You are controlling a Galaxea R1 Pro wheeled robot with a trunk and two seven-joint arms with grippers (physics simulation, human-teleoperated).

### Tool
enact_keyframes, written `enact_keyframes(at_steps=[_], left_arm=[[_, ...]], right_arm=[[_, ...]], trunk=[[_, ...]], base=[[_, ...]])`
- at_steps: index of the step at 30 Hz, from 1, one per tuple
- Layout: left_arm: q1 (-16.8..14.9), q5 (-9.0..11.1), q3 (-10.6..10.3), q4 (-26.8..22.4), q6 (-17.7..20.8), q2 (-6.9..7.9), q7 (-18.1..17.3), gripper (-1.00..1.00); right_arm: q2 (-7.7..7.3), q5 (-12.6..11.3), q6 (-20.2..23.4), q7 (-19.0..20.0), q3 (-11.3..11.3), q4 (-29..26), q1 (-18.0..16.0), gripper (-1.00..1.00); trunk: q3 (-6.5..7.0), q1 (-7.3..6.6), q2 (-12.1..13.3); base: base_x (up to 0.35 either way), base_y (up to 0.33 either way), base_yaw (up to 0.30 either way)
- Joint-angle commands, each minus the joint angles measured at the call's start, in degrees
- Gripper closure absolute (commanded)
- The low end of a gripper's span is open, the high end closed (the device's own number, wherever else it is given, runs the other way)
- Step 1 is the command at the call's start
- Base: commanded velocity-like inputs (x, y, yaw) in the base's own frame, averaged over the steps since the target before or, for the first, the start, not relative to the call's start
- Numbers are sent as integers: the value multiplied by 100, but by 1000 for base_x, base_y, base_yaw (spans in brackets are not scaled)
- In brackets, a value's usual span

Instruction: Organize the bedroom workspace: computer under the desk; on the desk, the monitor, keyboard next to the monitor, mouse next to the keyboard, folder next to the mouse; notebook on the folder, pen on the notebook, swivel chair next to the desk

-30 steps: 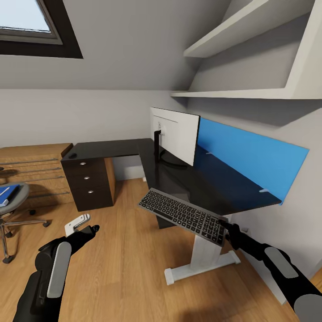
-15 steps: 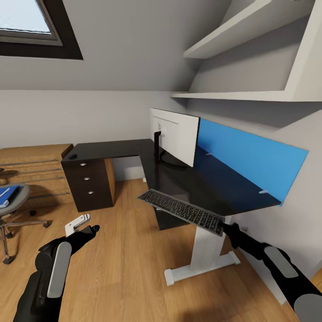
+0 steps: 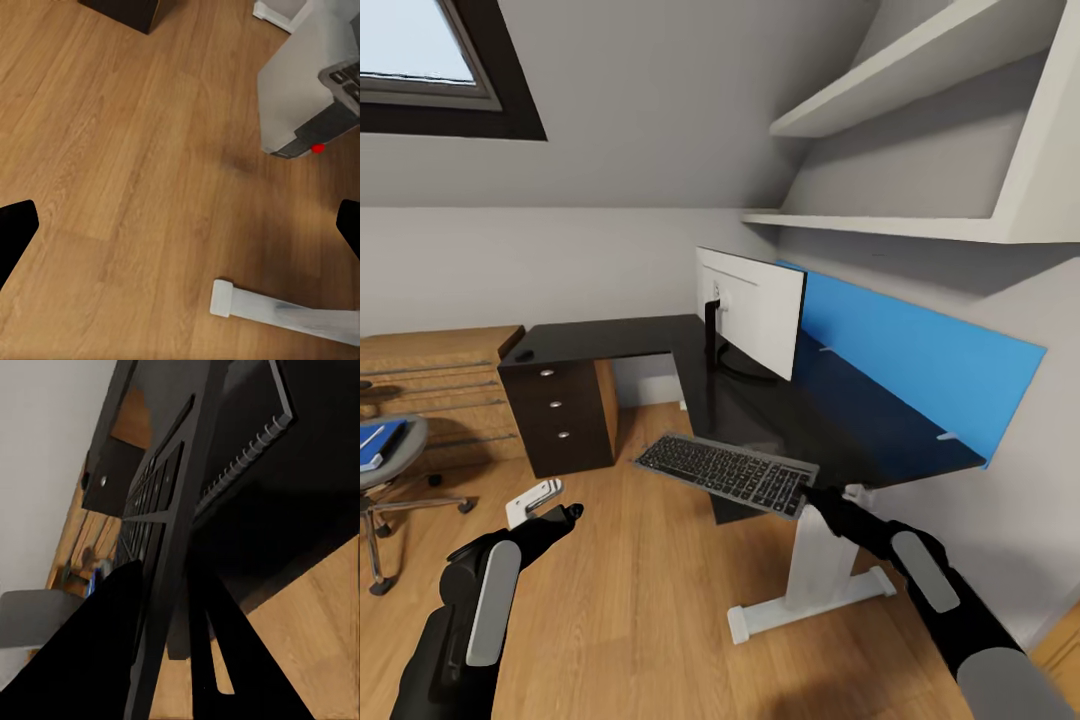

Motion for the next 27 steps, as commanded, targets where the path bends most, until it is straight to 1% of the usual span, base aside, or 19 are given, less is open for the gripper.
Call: enact_keyframes(at_steps=[1,2,3,5,6,7,9,11,13,14,15,16,17,21,23,27], left_arm=[[-4,60,-3,-7,20,-4,46,-100],[-4,60,-12,-6,20,-4,46,-100],[-4,60,-20,-6,20,-4,46,-100],[-4,60,-24,-6,20,-4,46,-100],[-4,58,-26,-6,20,-4,46,-100],[-4,57,-27,-6,20,-4,46,-100],[-4,57,-27,-6,20,-4,46,-100],[-4,59,-28,-6,20,-4,46,-100],[-4,55,-28,-6,17,-4,44,-100],[-4,54,-28,-6,13,-4,42,-100],[-4,52,-28,-6,11,-4,41,-100],[-4,48,-28,-6,5,-4,38,-100],[-4,50,-28,-6,-2,-4,32,-100],[-4,56,-28,-6,-1,-4,29,-100],[-4,59,-28,-6,0,-4,29,-100],[-4,60,-26,-6,-4,-4,29,-100]], right_arm=[[81,88,-51,18,24,-27,-5,100],[182,188,-145,18,40,-52,-5,100],[348,314,-342,19,55,-73,-5,100],[557,460,-725,21,100,-86,-5,100],[681,570,-1129,24,186,-91,-5,100],[745,644,-1444,23,286,-93,-4,100],[849,769,-2138,7,588,-85,1,100],[934,826,-2836,-17,958,-47,2,100],[1035,849,-3407,-33,1294,18,3,100],[1094,855,-3626,-43,1414,62,3,100],[1127,857,-3711,-56,1458,94,3,100],[1194,861,-3836,-93,1526,172,3,100],[1311,867,-3965,-173,1603,311,3,100],[1492,831,-4036,-212,1641,423,3,100],[1533,820,-4045,-206,1639,435,3,100],[1552,816,-4036,-214,1640,447,3,100]], trunk=[[13,-23,38],[31,-45,78],[49,-67,118],[85,-111,199],[103,-133,239],[121,-155,279],[138,-177,319],[138,-177,319],[138,-177,319],[138,-177,319],[138,-177,319],[138,-177,319],[138,-177,319],[138,-177,319],[138,-177,319],[138,-177,319]], base=[[0,0,0],[0,0,0],[0,0,0],[0,0,0],[0,0,0],[0,0,0],[0,0,0],[0,0,0],[0,0,0],[0,0,0],[0,0,0],[0,0,0],[15,14,0],[154,149,0],[214,227,0],[230,249,0]])
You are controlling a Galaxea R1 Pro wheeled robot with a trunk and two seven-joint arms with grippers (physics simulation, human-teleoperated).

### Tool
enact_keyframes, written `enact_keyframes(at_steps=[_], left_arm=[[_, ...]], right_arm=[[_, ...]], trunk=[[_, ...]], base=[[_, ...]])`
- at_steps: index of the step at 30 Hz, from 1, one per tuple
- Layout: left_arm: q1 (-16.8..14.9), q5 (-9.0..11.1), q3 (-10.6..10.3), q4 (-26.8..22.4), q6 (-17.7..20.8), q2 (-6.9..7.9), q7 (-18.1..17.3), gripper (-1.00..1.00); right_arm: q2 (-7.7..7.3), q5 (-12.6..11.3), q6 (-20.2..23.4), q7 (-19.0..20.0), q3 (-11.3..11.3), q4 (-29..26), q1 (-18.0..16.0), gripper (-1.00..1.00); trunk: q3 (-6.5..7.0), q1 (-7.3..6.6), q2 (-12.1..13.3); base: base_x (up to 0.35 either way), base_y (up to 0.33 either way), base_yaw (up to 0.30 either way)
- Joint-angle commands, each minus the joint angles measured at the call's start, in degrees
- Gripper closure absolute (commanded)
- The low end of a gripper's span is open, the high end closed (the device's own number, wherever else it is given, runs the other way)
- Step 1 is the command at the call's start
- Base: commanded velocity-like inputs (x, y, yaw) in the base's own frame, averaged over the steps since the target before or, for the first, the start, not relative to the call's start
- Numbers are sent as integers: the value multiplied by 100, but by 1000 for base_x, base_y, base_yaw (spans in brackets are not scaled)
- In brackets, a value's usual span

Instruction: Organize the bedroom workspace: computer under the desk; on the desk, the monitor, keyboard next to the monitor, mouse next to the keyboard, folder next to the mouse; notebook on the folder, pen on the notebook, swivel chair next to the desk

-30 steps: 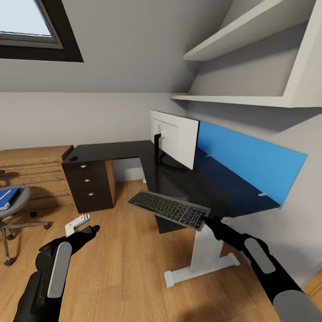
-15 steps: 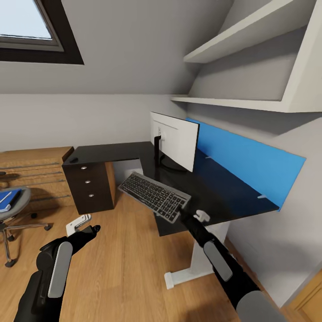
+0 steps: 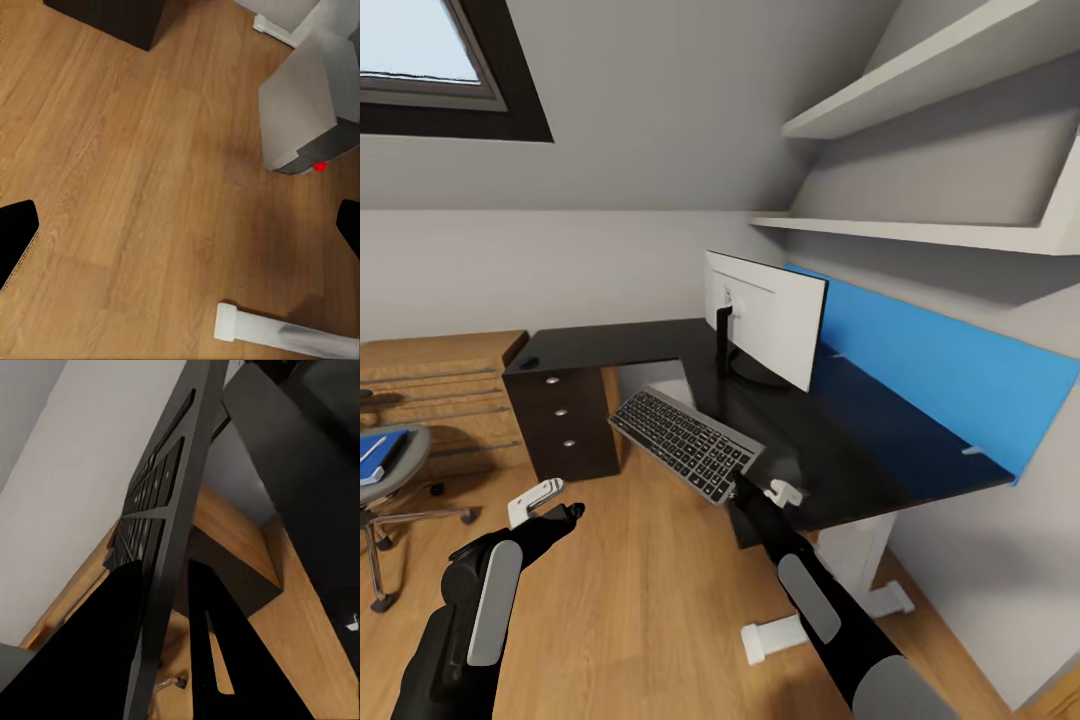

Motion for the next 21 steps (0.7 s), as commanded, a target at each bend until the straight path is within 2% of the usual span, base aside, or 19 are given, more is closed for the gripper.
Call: enact_keyframes(at_steps=[1,11,12,21], left_arm=[[-4,61,8,-5,18,-3,44,-100],[-4,61,12,-5,19,0,48,-100],[-4,61,10,-5,17,-2,46,-100],[-4,61,7,-5,23,-3,52,-100]], right_arm=[[0,-64,-29,33,14,7,-6,100],[99,-86,-208,43,33,0,2,100],[194,-79,-721,20,33,8,2,100],[247,-78,-867,11,40,96,2,100]], trunk=[[-6,2,-3],[-6,2,-3],[0,2,-3],[58,2,-3]], base=[[234,255,0],[235,257,0],[236,261,120],[236,261,168]])
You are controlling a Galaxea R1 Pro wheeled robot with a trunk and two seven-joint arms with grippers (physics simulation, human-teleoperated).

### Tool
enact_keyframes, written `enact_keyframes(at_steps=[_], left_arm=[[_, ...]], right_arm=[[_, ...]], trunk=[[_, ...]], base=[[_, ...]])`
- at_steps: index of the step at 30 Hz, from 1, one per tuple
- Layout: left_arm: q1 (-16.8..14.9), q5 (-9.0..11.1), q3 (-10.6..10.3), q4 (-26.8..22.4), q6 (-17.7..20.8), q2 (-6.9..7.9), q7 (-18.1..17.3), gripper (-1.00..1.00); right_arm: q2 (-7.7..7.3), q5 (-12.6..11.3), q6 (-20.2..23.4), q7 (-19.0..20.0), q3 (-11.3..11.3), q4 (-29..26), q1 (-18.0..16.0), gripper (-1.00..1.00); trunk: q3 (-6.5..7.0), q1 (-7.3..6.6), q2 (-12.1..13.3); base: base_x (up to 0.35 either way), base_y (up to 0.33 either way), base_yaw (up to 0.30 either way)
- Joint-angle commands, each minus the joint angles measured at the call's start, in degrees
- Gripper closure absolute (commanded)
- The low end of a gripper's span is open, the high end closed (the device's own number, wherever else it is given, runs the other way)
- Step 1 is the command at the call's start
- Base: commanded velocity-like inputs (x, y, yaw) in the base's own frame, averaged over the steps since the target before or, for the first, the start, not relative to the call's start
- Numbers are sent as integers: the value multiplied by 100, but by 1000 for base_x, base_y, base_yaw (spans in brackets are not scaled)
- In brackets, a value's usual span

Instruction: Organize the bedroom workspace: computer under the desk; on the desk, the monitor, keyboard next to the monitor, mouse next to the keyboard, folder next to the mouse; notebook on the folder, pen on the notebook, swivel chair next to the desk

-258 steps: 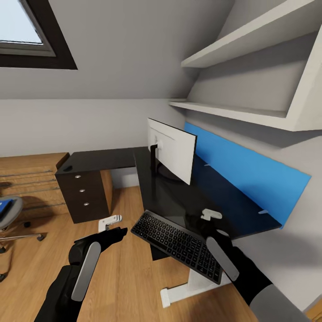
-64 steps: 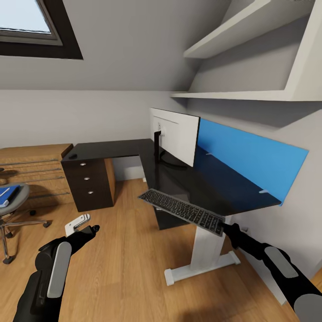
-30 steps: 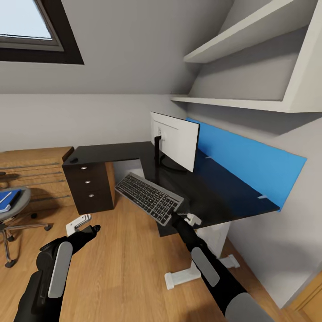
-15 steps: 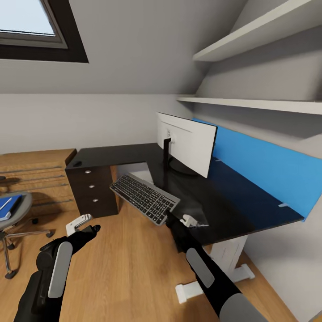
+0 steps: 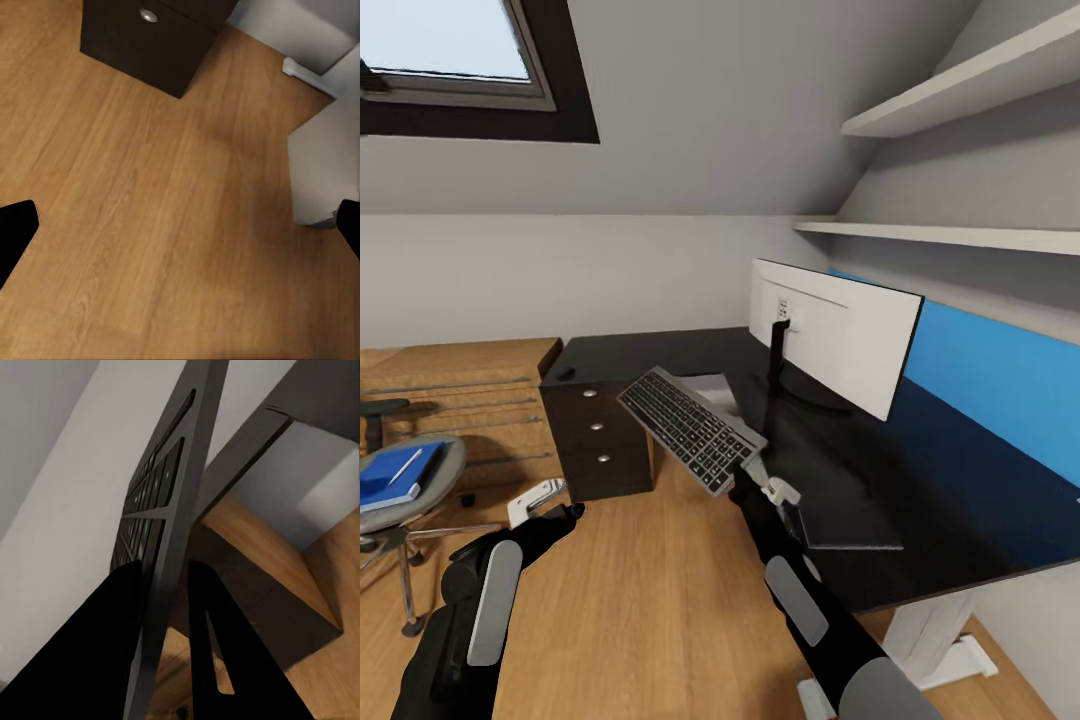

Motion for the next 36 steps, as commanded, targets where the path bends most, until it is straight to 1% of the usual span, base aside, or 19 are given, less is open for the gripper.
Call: enact_keyframes(at_steps=[1,17,21,24,25,28,36], left_arm=[[-4,60,8,-5,19,-1,44,-100],[-4,60,6,-5,16,-3,36,-100],[-4,57,-12,-5,13,-3,35,-100],[-4,53,-155,-5,8,-3,41,-100],[-4,52,-166,-5,7,-3,43,-100],[-4,52,-200,-5,3,-3,50,-100],[-4,47,-212,-5,2,-3,41,-100]], right_arm=[[8,-66,-28,43,8,10,-7,100],[20,-66,-29,43,-4,9,-7,100],[15,-66,-32,51,-15,3,-7,100],[-10,-66,-36,66,-29,-5,-7,100],[-13,-66,-36,67,-32,-6,-7,100],[-20,-63,-35,69,-40,-10,-7,100],[-23,-49,-30,62,-43,-11,-7,100]], trunk=[[1,2,-3],[87,2,-3],[92,2,-3],[93,2,-3],[93,2,-3],[147,-64,117],[291,-239,438]], base=[[236,261,193],[240,257,197],[289,193,122],[317,64,25],[322,26,10],[324,10,4],[325,12,1]])
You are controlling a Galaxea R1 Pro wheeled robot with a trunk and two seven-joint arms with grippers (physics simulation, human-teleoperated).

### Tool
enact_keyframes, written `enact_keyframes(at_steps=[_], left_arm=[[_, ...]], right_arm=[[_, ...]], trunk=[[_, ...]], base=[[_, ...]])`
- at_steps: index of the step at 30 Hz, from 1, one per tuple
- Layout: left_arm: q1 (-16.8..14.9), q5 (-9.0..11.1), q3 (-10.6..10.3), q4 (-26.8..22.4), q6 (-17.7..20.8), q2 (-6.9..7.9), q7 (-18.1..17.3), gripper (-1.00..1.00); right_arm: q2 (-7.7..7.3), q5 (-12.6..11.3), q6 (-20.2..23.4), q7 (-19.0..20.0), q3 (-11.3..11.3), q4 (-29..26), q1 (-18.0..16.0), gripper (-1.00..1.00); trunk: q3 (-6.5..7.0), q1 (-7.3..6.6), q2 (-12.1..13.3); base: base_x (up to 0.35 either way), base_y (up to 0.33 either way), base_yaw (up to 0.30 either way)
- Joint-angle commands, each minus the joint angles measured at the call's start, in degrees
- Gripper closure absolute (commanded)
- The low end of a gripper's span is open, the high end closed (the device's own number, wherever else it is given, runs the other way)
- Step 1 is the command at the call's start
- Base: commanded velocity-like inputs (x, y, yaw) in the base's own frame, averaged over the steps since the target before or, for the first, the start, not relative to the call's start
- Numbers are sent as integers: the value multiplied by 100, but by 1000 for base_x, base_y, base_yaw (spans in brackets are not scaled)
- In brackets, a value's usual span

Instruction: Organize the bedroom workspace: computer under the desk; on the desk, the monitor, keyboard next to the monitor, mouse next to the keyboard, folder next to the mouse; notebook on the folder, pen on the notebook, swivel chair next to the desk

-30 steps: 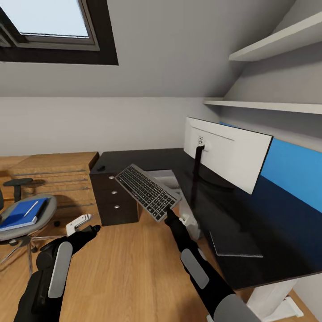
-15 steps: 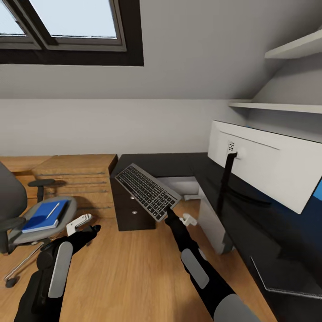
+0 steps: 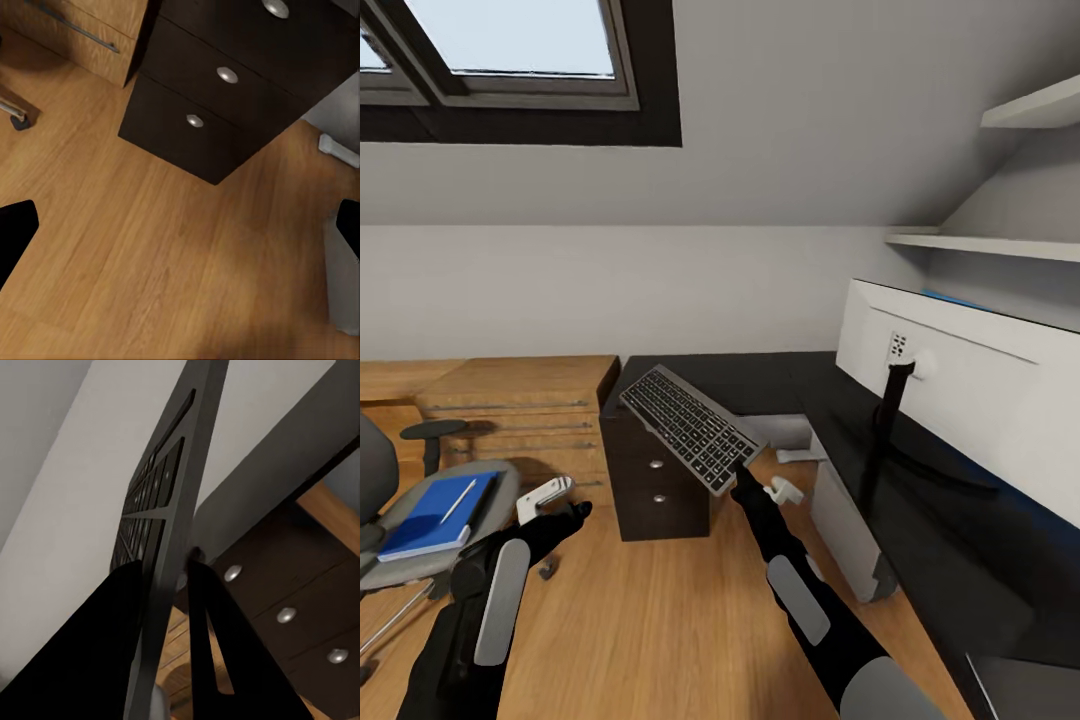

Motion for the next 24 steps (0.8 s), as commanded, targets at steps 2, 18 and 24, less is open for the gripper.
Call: enact_keyframes(at_steps=[2,18,24], left_arm=[[-5,63,8,-5,19,-4,40,-100],[-5,65,7,-5,19,-4,38,-100],[-5,65,7,-5,19,-4,38,-100]], right_arm=[[-4,-58,-26,43,14,6,-6,100],[-61,-81,55,36,34,42,-6,100],[-23,-317,44,-17,27,243,-6,100]], trunk=[[30,-41,79],[66,-85,159],[66,-85,159]], base=[[327,103,0],[327,160,0],[326,164,0]])
